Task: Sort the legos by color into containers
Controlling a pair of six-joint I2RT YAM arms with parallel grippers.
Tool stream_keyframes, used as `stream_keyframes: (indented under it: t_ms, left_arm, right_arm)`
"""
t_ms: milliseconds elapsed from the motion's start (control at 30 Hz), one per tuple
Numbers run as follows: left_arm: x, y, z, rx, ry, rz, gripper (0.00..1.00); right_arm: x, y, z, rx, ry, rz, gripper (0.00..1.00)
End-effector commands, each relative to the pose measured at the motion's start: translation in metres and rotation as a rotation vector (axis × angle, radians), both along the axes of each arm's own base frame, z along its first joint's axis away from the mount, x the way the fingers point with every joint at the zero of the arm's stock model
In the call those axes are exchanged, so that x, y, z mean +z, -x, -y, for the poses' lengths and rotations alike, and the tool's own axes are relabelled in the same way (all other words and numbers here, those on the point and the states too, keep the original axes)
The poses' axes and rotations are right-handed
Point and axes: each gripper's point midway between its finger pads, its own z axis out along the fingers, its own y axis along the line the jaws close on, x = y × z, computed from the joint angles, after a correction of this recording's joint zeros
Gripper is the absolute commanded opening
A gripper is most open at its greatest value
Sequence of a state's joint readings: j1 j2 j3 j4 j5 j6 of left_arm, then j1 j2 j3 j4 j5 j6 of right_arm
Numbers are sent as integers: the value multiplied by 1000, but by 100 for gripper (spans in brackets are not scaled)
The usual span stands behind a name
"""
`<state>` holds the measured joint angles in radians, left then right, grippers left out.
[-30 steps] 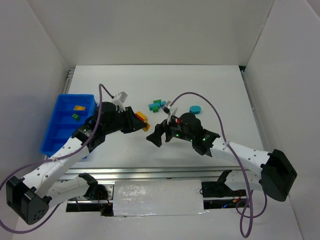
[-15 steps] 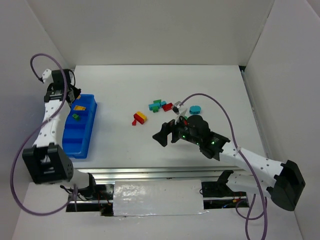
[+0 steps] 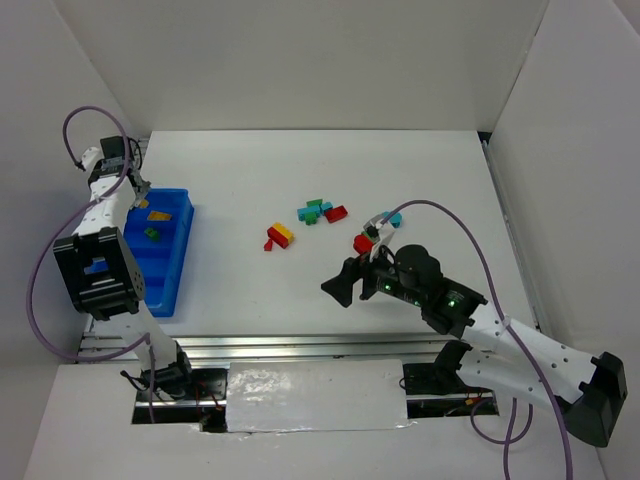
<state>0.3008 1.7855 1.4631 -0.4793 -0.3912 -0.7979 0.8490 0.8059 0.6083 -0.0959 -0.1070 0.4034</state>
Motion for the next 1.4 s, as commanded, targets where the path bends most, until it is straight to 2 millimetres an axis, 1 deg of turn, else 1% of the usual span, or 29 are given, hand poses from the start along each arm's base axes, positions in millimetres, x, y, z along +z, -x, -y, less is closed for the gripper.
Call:
stream_keyframes:
  t_ms: [0, 133, 233, 533, 733, 1000, 1100, 1167, 1267, 1367]
  left_arm:
    - [18, -14, -7, -25, -25, 55, 0]
    - [17, -15, -6, -32, -12, 60, 0]
    - [16, -15, -6, -33, -14, 55, 0]
    - [10, -12, -3, -40, 3, 50, 1]
    - [7, -12, -1, -42, 11, 44, 1]
    - [2, -13, -1, -45, 15, 33, 6]
    - [0, -13, 0, -49, 25, 29, 6]
    - [0, -12, 2, -52, 29, 34, 5]
    - [10, -12, 2, -50, 22, 56, 3]
    - [16, -11, 2, -47, 23, 69, 2]
  right_arm:
    - [-1, 3, 4, -10, -2, -5, 100]
    - [2, 5, 3, -6, -13, -5, 100]
    - [1, 6, 5, -15, -16, -14, 100]
    - [10, 8, 10, -32, -49, -6, 100]
    - [11, 9, 9, -22, -44, -7, 100]
    - [9, 9, 9, -21, -42, -15, 100]
    - [8, 10, 9, -20, -44, -15, 100]
    - [6, 11, 10, -21, -44, -17, 100]
    - [6, 10, 8, -17, -55, -14, 100]
    - [5, 8, 5, -11, -36, -24, 100]
